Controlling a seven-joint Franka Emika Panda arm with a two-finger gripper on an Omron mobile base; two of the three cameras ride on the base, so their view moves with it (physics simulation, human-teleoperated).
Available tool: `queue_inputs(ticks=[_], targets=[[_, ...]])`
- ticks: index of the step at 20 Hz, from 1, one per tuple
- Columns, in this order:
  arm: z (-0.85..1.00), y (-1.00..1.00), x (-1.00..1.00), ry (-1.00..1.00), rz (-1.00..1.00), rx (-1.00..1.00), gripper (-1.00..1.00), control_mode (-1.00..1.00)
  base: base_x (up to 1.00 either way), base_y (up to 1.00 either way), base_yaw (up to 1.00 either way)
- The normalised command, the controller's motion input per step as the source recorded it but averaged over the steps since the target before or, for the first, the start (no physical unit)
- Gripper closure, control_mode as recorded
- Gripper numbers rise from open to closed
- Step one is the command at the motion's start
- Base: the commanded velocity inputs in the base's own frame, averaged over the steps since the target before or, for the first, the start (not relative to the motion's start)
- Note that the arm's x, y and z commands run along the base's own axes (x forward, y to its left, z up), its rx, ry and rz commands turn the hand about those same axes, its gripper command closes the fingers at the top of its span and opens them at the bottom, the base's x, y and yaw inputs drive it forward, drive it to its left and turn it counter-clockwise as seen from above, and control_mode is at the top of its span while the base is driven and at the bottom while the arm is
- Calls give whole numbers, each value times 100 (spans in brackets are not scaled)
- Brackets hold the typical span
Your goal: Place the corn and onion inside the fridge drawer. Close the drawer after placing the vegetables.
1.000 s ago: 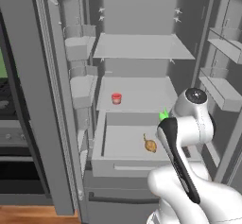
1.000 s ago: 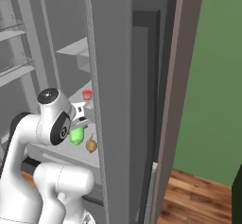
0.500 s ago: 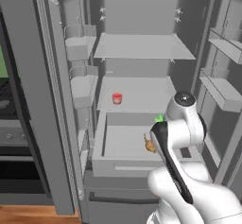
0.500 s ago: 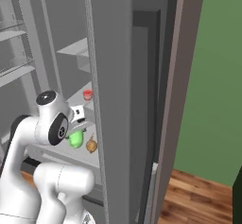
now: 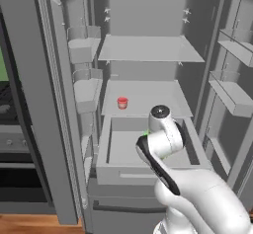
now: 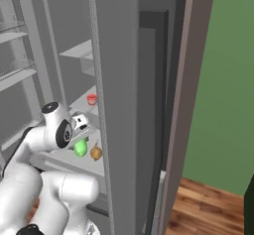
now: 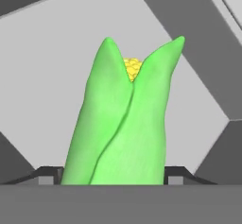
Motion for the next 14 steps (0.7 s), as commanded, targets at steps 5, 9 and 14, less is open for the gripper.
queue_inputs(ticks=[5, 9, 14], targets=[[-2, 1, 69, 13, 21, 0, 100, -100, 0, 0, 0], [-45, 0, 33, 14, 22, -1, 100, -100, 0, 0, 0], [-51, 17, -2, 4, 13, -1, 100, -100, 0, 0, 0]])
